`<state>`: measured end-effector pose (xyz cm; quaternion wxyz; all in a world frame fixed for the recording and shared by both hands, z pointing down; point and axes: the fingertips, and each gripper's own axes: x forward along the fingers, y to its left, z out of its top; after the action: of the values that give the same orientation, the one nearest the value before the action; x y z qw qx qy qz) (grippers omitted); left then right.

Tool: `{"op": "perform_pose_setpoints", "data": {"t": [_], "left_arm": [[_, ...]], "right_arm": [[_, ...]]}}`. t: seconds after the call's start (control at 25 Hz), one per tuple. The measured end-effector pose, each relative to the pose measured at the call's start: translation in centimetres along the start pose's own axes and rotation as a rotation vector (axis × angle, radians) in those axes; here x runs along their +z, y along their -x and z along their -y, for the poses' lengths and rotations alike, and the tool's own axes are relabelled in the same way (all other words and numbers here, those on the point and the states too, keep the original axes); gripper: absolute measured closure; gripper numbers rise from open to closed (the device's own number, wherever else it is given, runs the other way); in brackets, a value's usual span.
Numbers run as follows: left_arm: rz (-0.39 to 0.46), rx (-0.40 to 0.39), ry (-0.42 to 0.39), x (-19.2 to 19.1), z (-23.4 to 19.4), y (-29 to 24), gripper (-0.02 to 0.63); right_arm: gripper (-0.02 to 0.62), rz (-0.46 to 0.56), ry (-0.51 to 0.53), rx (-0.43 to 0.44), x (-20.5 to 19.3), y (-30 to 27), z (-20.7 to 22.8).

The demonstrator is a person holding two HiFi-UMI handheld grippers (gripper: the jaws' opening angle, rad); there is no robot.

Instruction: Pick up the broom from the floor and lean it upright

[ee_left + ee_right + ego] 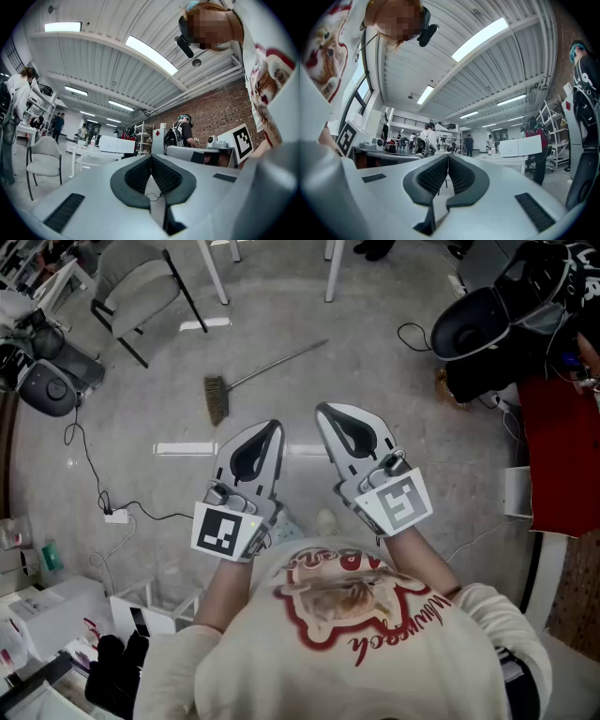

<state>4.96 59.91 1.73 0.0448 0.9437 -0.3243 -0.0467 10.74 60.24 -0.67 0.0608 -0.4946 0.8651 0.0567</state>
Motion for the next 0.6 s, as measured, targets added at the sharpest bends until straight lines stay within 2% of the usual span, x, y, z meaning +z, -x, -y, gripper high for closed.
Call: {"op": "perform_pose_setpoints", "data": {"t": [0.2, 0.6], "left_arm": [[0.005, 0.002, 0.000, -0.1, -0.4, -0.4, 0.584], [0.017, -0.026, -0.001, -0.2, -1.5, 0.3, 0.584]], "right_arm": [[0.571, -0.034, 0.004, 0.003, -0.3, -0.3, 0.4], [0.571, -0.010, 0.016, 0.002, -0.1, -1.3, -0.5]]}}
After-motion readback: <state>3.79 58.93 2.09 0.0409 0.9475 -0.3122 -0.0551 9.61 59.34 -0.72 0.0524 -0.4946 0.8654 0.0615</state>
